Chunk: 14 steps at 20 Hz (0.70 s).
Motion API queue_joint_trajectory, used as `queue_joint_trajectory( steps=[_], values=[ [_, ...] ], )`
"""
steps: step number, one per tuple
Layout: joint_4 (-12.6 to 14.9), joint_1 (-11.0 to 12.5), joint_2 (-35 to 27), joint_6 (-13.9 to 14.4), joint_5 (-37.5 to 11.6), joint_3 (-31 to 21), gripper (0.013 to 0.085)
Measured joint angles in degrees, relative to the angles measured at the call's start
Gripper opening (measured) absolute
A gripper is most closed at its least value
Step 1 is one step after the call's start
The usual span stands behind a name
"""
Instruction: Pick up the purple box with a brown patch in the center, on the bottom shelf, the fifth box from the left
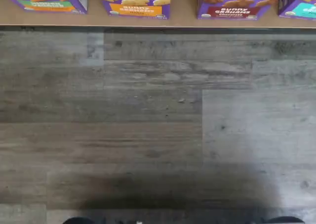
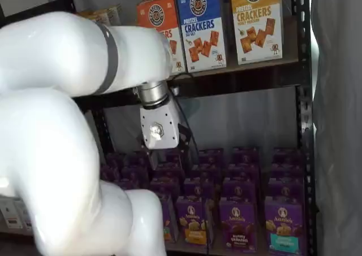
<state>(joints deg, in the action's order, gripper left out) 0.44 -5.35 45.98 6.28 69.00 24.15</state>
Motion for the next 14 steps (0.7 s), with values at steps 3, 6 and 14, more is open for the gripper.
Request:
queue_joint_trajectory(
  steps=[3, 6, 14],
  values=[
    [-0.30, 0.68, -2.29, -0.78, -4.18, -1.49, 0.0850],
    [-1.02, 1.27, -5.02, -1.71, -8.17, -2.64, 0.0850],
    [-3.90, 2.66, -14.16, -5.03, -17.89, -4.30, 0.0850]
  ],
)
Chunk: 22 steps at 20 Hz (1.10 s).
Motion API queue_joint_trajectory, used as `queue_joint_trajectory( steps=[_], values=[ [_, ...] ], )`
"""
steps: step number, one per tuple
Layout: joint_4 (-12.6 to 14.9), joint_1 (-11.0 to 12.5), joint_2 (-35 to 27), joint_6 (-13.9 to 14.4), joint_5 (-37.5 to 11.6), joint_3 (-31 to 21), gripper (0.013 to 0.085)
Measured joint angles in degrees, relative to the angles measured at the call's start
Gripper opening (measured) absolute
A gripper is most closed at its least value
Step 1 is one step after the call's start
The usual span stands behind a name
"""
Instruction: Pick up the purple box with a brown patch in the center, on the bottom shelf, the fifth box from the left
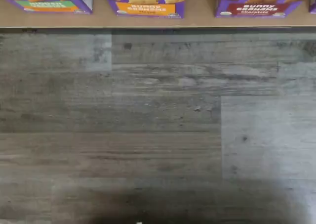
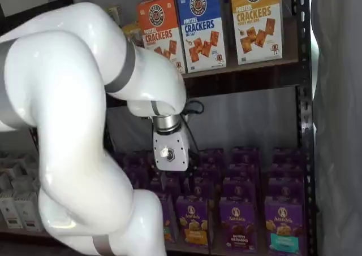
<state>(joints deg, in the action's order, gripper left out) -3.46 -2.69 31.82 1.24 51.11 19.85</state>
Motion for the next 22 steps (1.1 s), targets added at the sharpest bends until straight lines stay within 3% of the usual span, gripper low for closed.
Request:
queue_joint_trajectory(
  steps=[4, 15, 22],
  values=[
    [-0.47, 0.76, -6.27, -1.43, -6.94, -0.70, 0.0850],
    [4.78, 2.68, -24.48, 0.42, -29.06, -0.88, 0.0850],
    [10.56, 4.12, -35.19, 4.54, -38.23, 1.95, 0.0850]
  ],
)
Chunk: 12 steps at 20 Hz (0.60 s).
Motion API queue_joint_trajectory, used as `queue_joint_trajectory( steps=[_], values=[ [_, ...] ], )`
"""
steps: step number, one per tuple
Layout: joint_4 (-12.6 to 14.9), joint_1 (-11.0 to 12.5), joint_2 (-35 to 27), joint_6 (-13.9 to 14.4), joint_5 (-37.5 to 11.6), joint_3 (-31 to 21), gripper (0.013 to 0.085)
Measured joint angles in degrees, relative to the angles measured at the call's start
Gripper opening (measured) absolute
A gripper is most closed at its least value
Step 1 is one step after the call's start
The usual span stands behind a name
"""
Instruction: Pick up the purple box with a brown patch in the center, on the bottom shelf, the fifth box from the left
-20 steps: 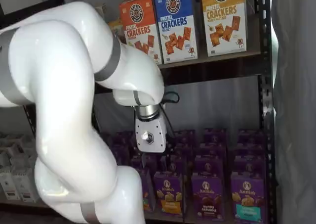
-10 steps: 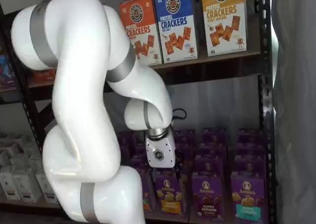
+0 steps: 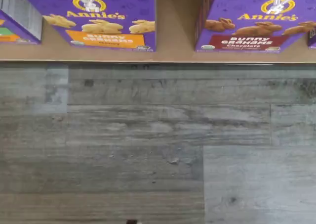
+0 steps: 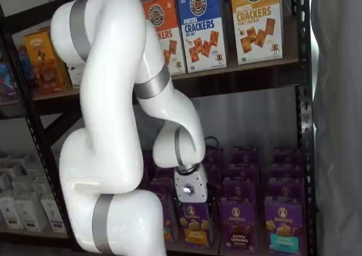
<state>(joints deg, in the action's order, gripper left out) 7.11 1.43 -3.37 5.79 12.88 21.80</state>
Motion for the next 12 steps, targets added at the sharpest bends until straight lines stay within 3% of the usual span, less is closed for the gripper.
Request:
queue_joint_trajectory(
  steps=[8, 12],
  values=[
    [5.30, 1.48, -8.11, 3.80, -4.47, 3.76, 0.0850],
    [5.39, 2.33, -12.27, 3.05, -6.59, 6.20, 0.0850]
  ],
)
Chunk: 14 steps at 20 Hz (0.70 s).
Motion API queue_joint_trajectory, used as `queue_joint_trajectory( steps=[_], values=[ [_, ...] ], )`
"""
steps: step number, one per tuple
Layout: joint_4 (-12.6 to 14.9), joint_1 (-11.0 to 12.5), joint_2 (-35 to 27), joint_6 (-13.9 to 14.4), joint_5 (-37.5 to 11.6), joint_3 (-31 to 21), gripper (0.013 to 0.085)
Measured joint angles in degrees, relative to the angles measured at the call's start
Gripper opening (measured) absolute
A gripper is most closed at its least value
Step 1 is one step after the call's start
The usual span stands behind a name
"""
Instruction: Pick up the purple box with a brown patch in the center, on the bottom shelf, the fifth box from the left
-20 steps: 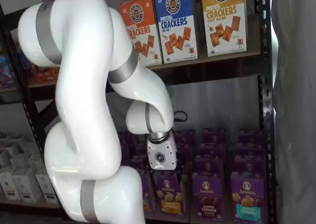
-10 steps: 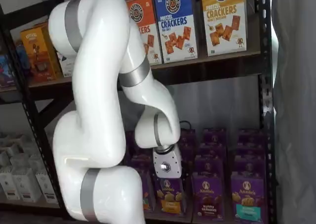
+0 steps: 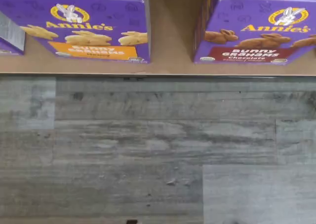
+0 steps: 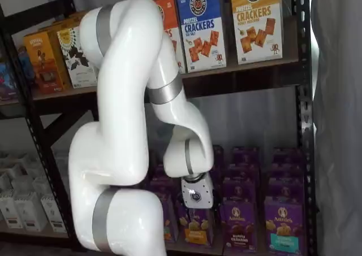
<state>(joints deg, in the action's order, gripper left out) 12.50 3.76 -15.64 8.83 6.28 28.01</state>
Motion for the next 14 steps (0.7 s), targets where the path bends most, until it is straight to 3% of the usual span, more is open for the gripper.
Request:
queue_joint_trajectory(
  steps=[5, 7, 10, 11, 12, 14],
  values=[
    [1.10, 1.10, -4.26, -0.03, -0.97, 3.06, 0.0850],
    [-1.47, 0.95, -5.82, -2.45, -1.58, 4.25, 0.0850],
    [-2.14, 1.06, -7.59, -3.24, -2.48, 5.99, 0.0850],
    [-7.08, 0.20, -8.22, -7.38, -2.62, 6.71, 0.0850],
    [-8.86, -0.09, -8.86, -8.82, -2.65, 7.57, 0.0850],
    [-8.79, -0.03, -10.00, -8.73, -2.63, 9.18, 0.0850]
  ],
)
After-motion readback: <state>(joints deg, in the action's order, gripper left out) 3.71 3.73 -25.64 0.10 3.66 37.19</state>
